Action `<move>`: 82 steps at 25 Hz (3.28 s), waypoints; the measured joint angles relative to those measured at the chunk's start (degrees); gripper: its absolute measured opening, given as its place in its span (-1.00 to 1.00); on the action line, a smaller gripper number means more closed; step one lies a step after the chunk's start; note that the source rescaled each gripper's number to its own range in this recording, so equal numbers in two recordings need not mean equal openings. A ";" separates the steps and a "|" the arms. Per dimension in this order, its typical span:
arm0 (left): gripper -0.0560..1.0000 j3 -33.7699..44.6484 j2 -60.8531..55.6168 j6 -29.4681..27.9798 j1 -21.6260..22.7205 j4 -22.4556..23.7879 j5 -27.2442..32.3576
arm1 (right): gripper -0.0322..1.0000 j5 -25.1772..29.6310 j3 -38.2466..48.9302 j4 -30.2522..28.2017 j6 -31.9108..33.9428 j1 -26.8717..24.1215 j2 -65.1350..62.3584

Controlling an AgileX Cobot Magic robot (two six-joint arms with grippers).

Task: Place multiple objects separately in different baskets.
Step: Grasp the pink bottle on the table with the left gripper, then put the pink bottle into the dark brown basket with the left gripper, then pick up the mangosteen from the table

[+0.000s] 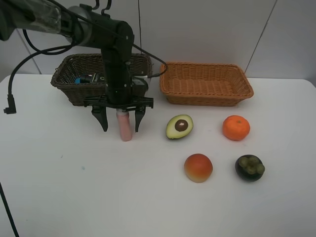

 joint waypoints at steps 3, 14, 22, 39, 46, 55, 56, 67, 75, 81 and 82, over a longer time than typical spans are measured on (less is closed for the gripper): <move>0.74 0.00 0.04 0.00 0.00 0.00 -0.70 | 0.99 0.00 0.00 0.00 0.00 0.00 0.00; -0.39 0.00 0.04 1.33 0.00 -0.12 -0.92 | 0.99 0.00 0.00 0.00 0.00 0.00 0.00; -0.39 -6.34 -4.68 5.17 0.35 0.06 -0.95 | 0.99 0.00 0.00 0.00 0.00 0.00 0.00; -0.39 -22.16 -1.47 10.97 14.79 0.23 -8.37 | 0.99 0.00 0.00 0.00 0.00 0.00 0.00; 0.35 -22.16 2.90 13.02 14.72 0.03 -8.38 | 0.99 0.00 0.00 0.00 0.00 0.00 0.00; 0.78 -22.16 3.28 14.99 14.72 0.08 -7.56 | 0.99 0.00 0.00 0.00 0.00 0.00 0.00; 0.77 -22.16 3.28 14.99 14.72 0.08 -7.42 | 0.99 0.00 0.00 0.00 0.00 0.00 0.00; 0.77 -22.24 3.28 14.99 14.72 -0.52 -1.52 | 0.99 0.00 0.00 0.00 0.00 0.00 0.00; 0.77 -26.14 1.98 16.40 14.72 -1.39 2.18 | 0.99 0.00 0.00 0.00 0.00 0.00 0.00; 0.77 -22.84 -1.84 19.49 15.41 -1.27 2.18 | 0.99 0.00 0.00 0.00 0.00 0.00 0.00; 0.77 -21.08 -3.25 19.49 15.78 -0.86 2.18 | 0.99 0.00 0.00 0.00 0.00 0.00 0.00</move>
